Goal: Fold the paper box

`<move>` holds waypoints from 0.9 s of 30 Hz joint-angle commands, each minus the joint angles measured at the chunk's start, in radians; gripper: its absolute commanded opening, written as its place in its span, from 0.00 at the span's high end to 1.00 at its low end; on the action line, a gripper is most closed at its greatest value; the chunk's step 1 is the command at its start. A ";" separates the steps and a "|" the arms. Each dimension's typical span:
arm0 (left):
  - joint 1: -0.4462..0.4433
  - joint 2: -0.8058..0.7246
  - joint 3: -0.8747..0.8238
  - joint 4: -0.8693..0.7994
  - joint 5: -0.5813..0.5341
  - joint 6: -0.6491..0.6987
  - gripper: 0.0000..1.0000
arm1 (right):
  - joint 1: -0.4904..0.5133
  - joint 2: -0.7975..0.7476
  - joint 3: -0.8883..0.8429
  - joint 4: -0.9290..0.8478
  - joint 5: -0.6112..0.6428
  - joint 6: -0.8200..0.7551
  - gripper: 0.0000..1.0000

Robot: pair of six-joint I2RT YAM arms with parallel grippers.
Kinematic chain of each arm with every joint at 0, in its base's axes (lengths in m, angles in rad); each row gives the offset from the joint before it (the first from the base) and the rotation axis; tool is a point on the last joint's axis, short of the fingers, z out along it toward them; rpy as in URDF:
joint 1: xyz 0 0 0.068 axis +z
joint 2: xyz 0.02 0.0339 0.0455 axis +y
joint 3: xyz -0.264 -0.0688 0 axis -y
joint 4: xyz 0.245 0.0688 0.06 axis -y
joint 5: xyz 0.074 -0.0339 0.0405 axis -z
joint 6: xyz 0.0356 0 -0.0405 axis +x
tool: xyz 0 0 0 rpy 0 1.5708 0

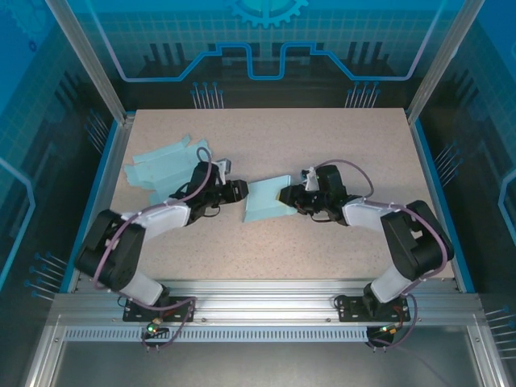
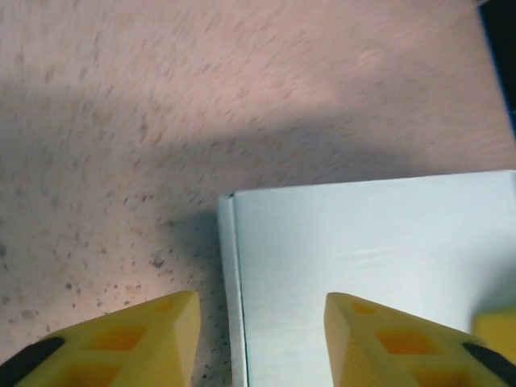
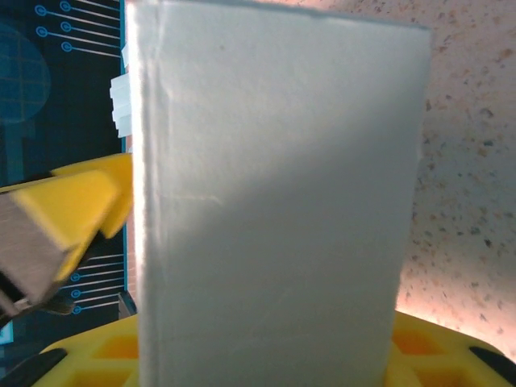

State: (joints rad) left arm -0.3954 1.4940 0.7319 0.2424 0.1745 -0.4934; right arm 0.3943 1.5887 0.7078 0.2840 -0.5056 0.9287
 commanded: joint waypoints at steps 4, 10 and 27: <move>-0.065 -0.211 -0.211 0.342 0.013 0.344 0.33 | -0.064 -0.170 -0.024 -0.174 -0.038 0.043 0.56; -0.294 -0.301 -0.402 0.586 -0.007 0.827 0.12 | -0.113 -0.356 0.004 -0.406 -0.028 0.008 0.56; -0.620 0.253 -0.232 1.157 -0.688 1.462 0.01 | -0.128 -0.597 -0.055 -0.540 -0.022 0.105 0.57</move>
State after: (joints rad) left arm -1.0016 1.7168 0.4347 1.2526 -0.3477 0.8513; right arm 0.2691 1.0183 0.6666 -0.2325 -0.5022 1.0069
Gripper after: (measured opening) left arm 0.988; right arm 0.445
